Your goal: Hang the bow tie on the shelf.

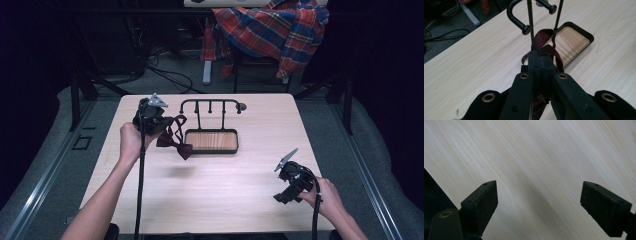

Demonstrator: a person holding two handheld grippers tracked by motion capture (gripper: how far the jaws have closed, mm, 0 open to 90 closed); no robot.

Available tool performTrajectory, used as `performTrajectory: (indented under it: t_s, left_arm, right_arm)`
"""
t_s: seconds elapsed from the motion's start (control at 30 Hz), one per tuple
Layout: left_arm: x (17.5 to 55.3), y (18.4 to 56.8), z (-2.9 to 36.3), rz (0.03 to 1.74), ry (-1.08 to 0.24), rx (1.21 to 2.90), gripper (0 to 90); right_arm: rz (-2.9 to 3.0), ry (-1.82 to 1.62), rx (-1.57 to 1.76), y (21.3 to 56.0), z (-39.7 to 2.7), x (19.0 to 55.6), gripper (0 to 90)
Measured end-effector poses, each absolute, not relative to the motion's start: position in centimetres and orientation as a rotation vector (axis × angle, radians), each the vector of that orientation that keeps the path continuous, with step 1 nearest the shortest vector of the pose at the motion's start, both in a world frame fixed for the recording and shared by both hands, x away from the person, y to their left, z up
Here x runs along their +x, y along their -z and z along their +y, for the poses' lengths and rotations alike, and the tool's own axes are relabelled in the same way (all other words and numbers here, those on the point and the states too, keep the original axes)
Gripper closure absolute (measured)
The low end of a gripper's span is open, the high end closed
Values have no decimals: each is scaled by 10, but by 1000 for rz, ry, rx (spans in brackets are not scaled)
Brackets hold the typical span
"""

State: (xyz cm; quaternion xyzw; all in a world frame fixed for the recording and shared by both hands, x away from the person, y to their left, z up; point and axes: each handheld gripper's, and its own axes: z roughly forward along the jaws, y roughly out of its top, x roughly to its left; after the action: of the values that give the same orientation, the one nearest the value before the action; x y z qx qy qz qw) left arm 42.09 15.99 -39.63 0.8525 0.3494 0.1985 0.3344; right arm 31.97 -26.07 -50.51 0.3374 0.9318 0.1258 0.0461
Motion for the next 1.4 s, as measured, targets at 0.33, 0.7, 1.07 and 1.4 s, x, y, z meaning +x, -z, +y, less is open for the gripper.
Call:
performTrajectory:
  t_s: [0.33,0.7,1.07,1.4]
  left_arm:
    - [432,390,157,916,-512,2202,893]
    - [447,390,154,940,-504,2202,893]
    - [461,393,145,952,-504,2225,893]
    - [473,392,145,980,-514,2227,893]
  right_arm:
    - [2853,-378,1039,506,-261,321,147]
    - [2851,-373,1039,507,-261,321,147]
    - [2838,-405,1068,510,-260,320,147]
    - [2848,-389,1056,509,-262,321,147]
